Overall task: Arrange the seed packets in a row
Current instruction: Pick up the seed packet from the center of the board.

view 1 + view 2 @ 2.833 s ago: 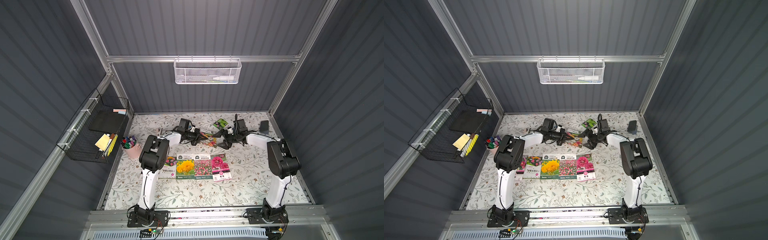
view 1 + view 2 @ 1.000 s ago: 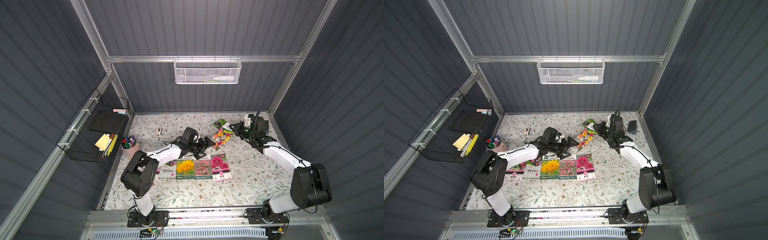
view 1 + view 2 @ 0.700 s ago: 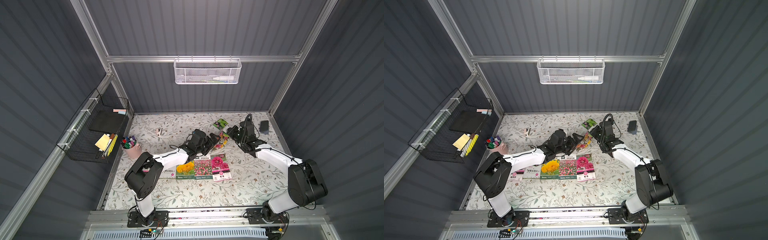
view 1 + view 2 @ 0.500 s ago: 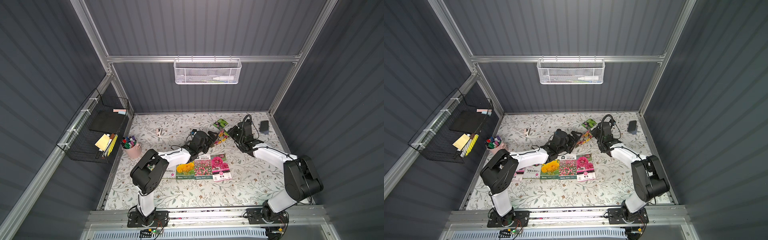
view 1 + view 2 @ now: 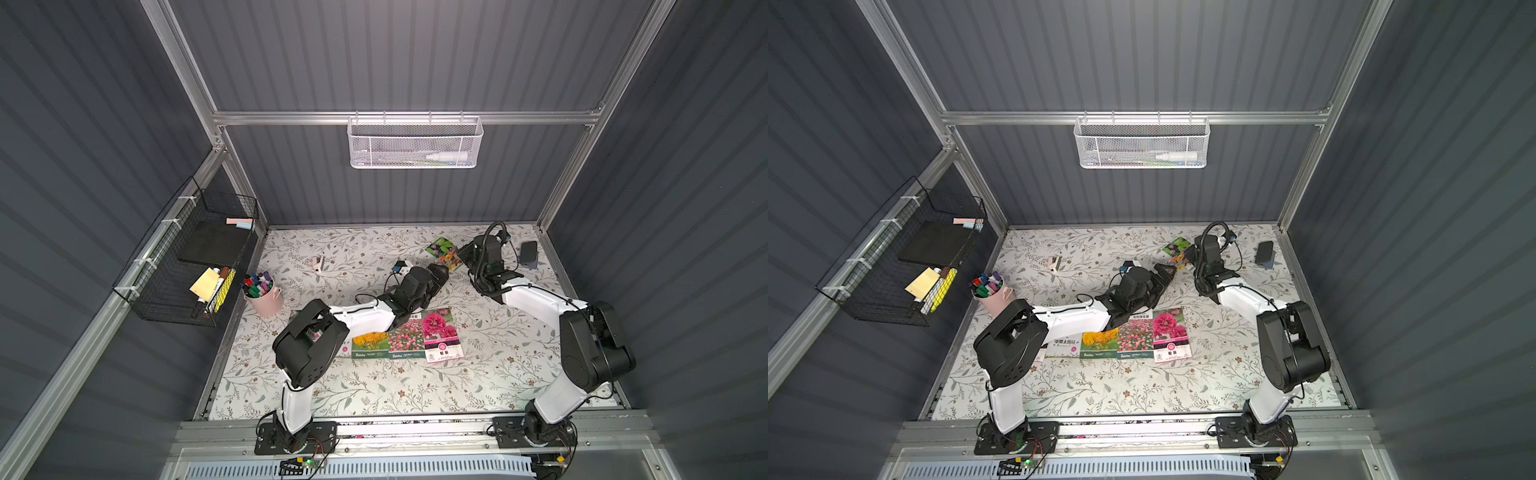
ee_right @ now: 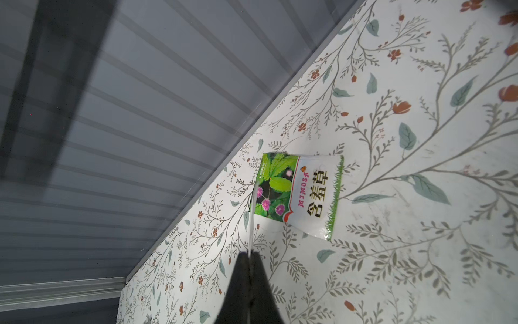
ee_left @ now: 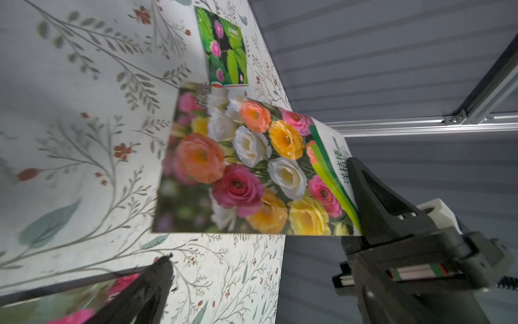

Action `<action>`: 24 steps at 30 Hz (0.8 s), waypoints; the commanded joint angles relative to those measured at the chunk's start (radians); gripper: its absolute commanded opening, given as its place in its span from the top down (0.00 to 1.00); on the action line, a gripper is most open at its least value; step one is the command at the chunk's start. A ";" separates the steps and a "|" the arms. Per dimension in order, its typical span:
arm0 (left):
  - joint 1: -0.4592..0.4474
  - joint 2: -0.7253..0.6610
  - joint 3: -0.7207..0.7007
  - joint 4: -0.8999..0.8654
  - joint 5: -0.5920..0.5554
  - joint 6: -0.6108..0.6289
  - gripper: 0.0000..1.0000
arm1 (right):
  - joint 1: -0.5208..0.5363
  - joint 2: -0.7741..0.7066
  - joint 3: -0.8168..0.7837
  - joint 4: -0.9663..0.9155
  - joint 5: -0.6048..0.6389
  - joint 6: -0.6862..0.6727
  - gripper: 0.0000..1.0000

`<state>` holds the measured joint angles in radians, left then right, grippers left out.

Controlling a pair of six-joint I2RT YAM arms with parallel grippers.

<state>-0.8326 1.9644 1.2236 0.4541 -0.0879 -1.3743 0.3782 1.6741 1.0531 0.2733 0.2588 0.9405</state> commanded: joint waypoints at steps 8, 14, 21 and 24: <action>-0.003 0.083 0.062 0.094 -0.113 0.118 0.36 | 0.003 -0.109 -0.198 0.109 -0.051 0.156 1.00; 0.005 0.097 0.078 0.097 -0.082 0.128 0.82 | 0.002 -0.175 -0.266 0.118 -0.078 0.156 1.00; 0.073 0.052 0.069 -0.008 0.176 0.113 1.00 | -0.046 -0.270 -0.262 -0.034 -0.220 0.055 0.35; 0.163 0.053 0.186 -0.145 0.675 0.115 1.00 | -0.170 -0.370 -0.273 -0.189 -0.429 -0.017 0.25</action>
<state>-0.7429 2.0407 1.3155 0.4313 0.1699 -1.2800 0.2928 1.3823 0.7849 0.2302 0.0105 0.9977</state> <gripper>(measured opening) 0.047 0.734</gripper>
